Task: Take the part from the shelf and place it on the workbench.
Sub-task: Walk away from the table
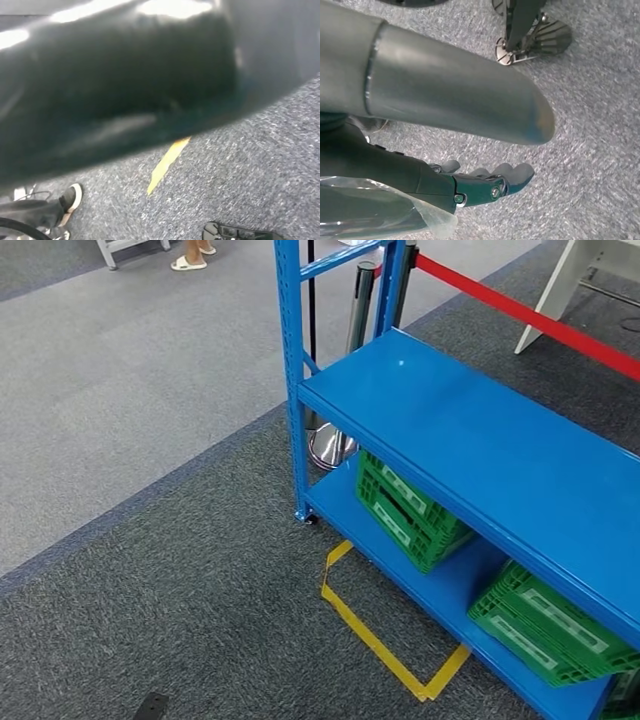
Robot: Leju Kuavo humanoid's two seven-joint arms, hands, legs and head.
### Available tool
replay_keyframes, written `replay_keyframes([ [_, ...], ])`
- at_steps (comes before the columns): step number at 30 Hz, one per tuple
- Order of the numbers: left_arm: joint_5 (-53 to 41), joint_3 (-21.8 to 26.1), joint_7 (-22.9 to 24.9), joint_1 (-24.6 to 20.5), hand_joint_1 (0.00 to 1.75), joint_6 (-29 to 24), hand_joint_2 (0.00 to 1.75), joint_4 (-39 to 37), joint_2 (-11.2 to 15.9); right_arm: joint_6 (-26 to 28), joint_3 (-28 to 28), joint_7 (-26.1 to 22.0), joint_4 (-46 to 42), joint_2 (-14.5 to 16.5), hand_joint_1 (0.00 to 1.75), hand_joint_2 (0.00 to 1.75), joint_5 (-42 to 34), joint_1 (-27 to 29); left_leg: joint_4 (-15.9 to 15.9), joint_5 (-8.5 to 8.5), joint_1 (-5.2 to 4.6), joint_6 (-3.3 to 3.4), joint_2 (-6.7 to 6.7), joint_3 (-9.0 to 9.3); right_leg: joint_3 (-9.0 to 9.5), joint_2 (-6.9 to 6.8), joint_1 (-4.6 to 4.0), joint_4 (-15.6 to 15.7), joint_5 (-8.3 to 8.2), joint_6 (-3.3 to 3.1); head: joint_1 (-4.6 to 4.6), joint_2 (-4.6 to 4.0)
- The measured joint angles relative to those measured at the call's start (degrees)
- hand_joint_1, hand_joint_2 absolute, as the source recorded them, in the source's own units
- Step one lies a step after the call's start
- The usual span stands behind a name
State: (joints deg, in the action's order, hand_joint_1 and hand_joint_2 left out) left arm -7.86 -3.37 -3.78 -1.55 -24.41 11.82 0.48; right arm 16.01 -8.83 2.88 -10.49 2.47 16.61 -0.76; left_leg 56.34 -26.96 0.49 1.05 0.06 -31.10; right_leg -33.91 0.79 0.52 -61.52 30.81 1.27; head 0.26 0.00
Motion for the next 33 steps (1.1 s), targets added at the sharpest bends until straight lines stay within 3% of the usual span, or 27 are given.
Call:
replay_keyframes([
  [2,0.1,0.0,0.0,0.0,0.00,0.0,0.00,0.0,0.0,-0.2,0.0,0.1,0.0,0.0,0.00,0.00,0.0,0.0,0.0,0.07,-0.05,0.24,0.22,-0.12,-3.62,-0.19,0.06,-7.8,3.76,0.34,0.14,0.00],
  [3,0.1,0.0,0.0,0.1,0.00,0.0,0.00,0.0,0.0,-0.3,0.0,0.1,0.0,0.0,0.00,0.00,0.0,0.0,0.0,0.07,-0.07,0.25,0.32,-0.15,-5.21,-0.21,0.08,-11.1,4.87,0.48,0.13,0.00],
  [4,0.1,0.0,0.0,0.1,0.00,0.0,0.00,0.0,-0.1,-0.4,0.0,0.2,0.0,0.0,0.00,0.00,0.0,0.1,0.0,0.06,-0.09,0.25,0.39,-0.16,-5.92,-0.24,0.11,-12.6,4.90,0.59,0.13,0.00],
  [5,0.1,0.0,0.0,0.1,0.00,0.0,0.00,0.0,-0.1,-0.4,0.0,0.2,0.0,0.0,0.00,0.00,0.0,0.2,0.1,0.05,-0.08,0.23,0.41,-0.14,-5.52,-0.28,0.14,-11.8,3.85,0.64,0.13,0.00],
  [8,0.2,0.0,0.0,0.1,0.00,0.0,0.00,0.0,-0.1,-0.4,0.0,0.2,0.0,0.0,0.00,0.00,0.0,0.1,0.5,-0.24,-0.13,-0.24,0.41,-0.11,0.08,-0.79,0.16,-0.6,-1.27,0.49,0.18,-0.02],
  [10,0.2,0.0,0.0,0.1,0.00,0.0,0.00,0.0,-0.1,-0.5,0.0,0.2,0.0,0.0,0.00,0.00,0.0,-0.1,0.9,-0.37,-0.32,-0.90,0.43,-0.27,2.29,-1.00,0.05,3.5,-2.09,0.06,0.08,-0.02],
  [12,0.3,0.0,0.0,0.0,0.00,-0.1,0.00,0.0,-0.1,-0.6,0.0,0.3,0.0,0.0,0.00,0.00,0.0,0.0,1.0,-0.32,-0.31,-1.48,0.45,-0.35,2.48,-0.88,-0.06,3.6,-2.05,-0.60,-0.03,-0.01],
  [14,0.5,0.1,-0.1,0.0,0.00,-0.1,0.00,0.0,-0.1,-0.8,0.0,0.4,0.0,0.0,0.00,0.00,0.1,0.1,2.2,-1.36,-0.14,-1.99,0.38,-0.79,2.50,-0.86,-0.01,3.7,-2.24,-1.35,-0.08,-0.01],
  [15,0.7,0.1,-0.2,0.0,0.00,-0.2,0.00,0.0,-0.1,-0.9,0.0,0.4,0.0,0.0,0.00,0.00,0.1,0.1,4.4,-2.78,-0.08,-2.22,0.32,-1.66,2.53,-0.86,0.05,3.8,-2.34,-1.72,-0.15,-0.01],
  [17,0.9,0.2,-0.2,0.0,0.00,-0.2,0.00,0.0,-0.1,-1.1,0.0,0.5,0.0,0.0,0.00,0.00,0.1,0.1,11.8,-6.60,-0.05,-2.51,0.25,-4.87,2.53,-0.85,-0.07,3.9,-2.35,-2.15,-0.27,-0.02],
  [19,1.1,0.2,-0.2,0.1,0.00,-0.2,0.00,0.0,-0.1,-1.3,0.0,0.6,0.0,0.0,0.00,0.00,0.1,0.1,17.5,-8.35,-0.05,-2.49,0.23,-7.48,2.55,-0.79,-0.28,3.8,-2.31,-2.30,-0.27,-0.02],
  [20,1.2,0.2,-0.2,0.2,0.00,-0.3,0.00,0.0,-0.1,-1.4,0.0,0.6,0.0,0.0,0.00,0.00,0.1,0.2,17.4,-7.59,-0.07,-2.34,0.22,-7.50,2.59,-0.73,-0.39,3.8,-2.29,-2.34,-0.28,-0.02],
  [21,1.2,0.2,-0.2,0.2,0.00,-0.3,0.00,0.0,-0.1,-1.5,0.0,0.6,0.0,0.0,0.00,0.00,0.1,0.2,15.1,-5.81,-0.12,-2.09,0.20,-6.44,2.67,-0.63,-0.48,3.8,-2.27,-2.36,-0.27,-0.01],
  [23,1.2,0.2,-0.2,0.2,0.00,-0.3,0.00,0.0,0.0,-1.5,0.0,0.6,0.0,0.0,0.00,0.00,0.2,0.1,7.1,-1.94,-0.38,-1.39,0.04,-2.75,2.80,-0.43,-0.65,3.8,-2.18,-2.29,-0.26,-0.01],
  [24,1.2,0.2,-0.2,0.1,0.00,-0.4,0.00,0.0,0.0,-1.5,0.0,0.6,0.0,0.0,0.00,0.00,0.2,0.0,3.9,-0.92,-0.53,-1.11,-0.04,-1.29,2.76,-0.34,-0.74,3.7,-2.13,-2.18,-0.23,0.00],
  [25,1.2,0.2,-0.2,0.1,0.00,-0.4,0.00,0.0,0.0,-1.5,0.0,0.6,0.0,0.0,0.00,0.00,0.2,0.0,2.0,-0.62,-0.68,-0.91,-0.11,-0.50,2.65,-0.29,-0.78,3.7,-2.10,-1.99,-0.21,0.00],
  [29,1.3,0.3,-0.2,0.1,0.00,-0.5,0.00,0.0,0.0,-1.6,0.0,0.6,0.0,0.0,0.00,0.00,0.2,0.1,0.4,-0.41,-0.70,-0.13,-0.03,-0.04,2.04,-0.25,-0.55,3.1,-1.54,-0.83,-0.16,0.00],
  [31,1.3,0.4,-0.3,0.1,0.00,-0.6,0.00,0.0,-0.1,-1.6,0.0,0.6,0.0,0.0,0.00,0.00,0.2,0.0,-0.1,-0.14,-0.51,0.35,0.11,0.25,-0.28,-0.32,-0.44,-1.4,0.97,-0.40,-0.03,0.00],
  [33,1.3,0.4,-0.3,0.0,0.00,-0.6,0.00,0.0,-0.1,-1.7,0.0,0.6,0.0,0.0,0.00,0.00,0.2,0.0,-0.1,-0.26,-0.53,0.60,0.23,0.27,-4.23,-0.36,-0.31,-8.9,4.09,-0.03,0.01,0.00],
])
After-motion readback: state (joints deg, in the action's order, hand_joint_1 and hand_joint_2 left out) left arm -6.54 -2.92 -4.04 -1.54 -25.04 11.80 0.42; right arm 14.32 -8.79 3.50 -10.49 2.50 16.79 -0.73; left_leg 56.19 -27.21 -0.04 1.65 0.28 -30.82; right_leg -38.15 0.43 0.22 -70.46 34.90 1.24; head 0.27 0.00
